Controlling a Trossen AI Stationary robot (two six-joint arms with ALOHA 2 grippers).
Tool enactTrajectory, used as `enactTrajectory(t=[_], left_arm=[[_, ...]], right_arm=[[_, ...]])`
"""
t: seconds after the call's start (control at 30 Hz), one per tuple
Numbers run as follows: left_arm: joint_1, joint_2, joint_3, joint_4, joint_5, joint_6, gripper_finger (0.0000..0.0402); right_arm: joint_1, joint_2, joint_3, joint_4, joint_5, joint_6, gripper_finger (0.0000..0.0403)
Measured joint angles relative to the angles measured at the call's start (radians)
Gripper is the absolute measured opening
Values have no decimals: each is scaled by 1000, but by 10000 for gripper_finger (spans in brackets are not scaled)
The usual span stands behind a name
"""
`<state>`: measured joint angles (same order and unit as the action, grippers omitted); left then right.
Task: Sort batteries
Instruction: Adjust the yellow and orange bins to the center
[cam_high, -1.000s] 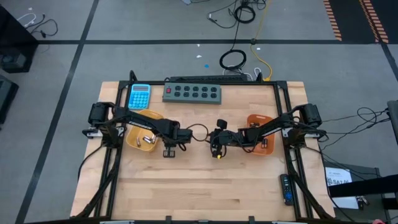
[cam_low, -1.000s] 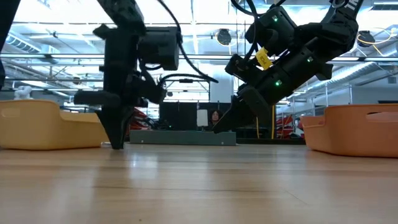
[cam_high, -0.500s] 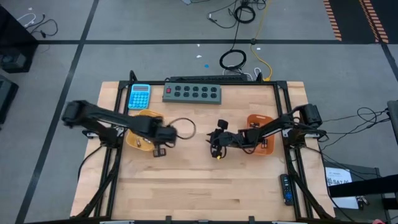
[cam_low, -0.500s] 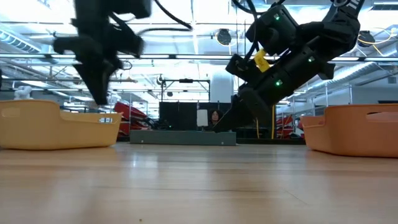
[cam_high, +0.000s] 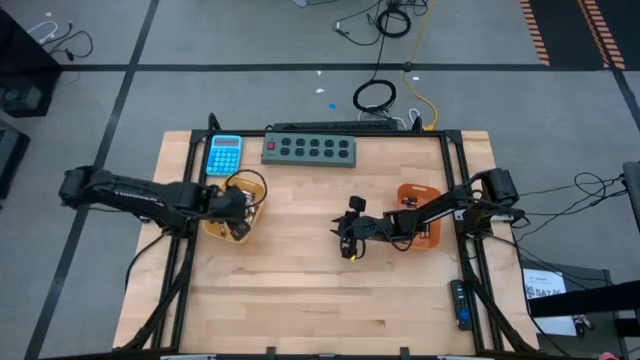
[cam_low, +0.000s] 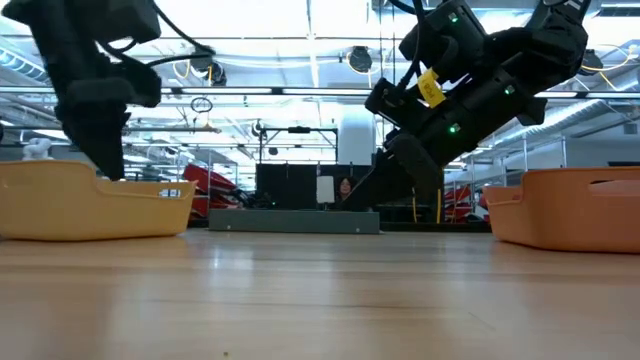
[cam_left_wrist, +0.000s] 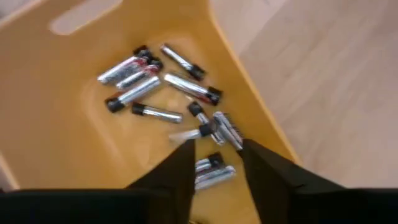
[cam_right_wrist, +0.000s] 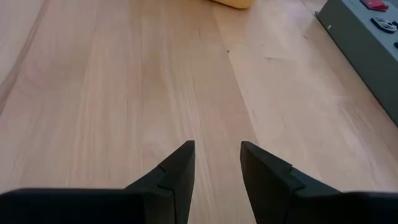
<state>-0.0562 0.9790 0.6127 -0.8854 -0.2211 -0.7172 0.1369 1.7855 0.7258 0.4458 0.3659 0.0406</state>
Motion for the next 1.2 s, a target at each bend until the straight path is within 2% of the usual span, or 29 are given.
enactTrajectory(t=[0.13,0.2,0.27,0.43,0.6,0.67,0.9,0.97,1.07,1.2], left_arm=[[0,-14,4,24,-127,4,186],[-1,-14,20,73,-210,40,195],[16,-4,26,95,-225,55,196],[69,61,19,-14,-54,31,191],[69,129,19,-66,-3,27,191],[71,170,19,-60,56,32,191],[38,346,20,6,272,97,191],[31,379,24,42,301,99,191],[20,403,27,189,338,108,191],[19,407,33,300,341,122,191]], right_arm=[[-1,0,0,-1,0,0,120],[-2,-24,0,-25,2,3,120],[-15,-80,2,-47,-1,13,120],[-72,-224,27,-309,0,66,120],[-112,-248,34,-325,-23,18,120],[-117,-246,35,-334,-57,13,120],[-93,-250,35,-339,-58,-25,120],[-92,-254,35,-358,-56,-26,120],[-90,-261,35,-382,-54,-29,120],[-89,-296,34,-411,-54,-34,119]])
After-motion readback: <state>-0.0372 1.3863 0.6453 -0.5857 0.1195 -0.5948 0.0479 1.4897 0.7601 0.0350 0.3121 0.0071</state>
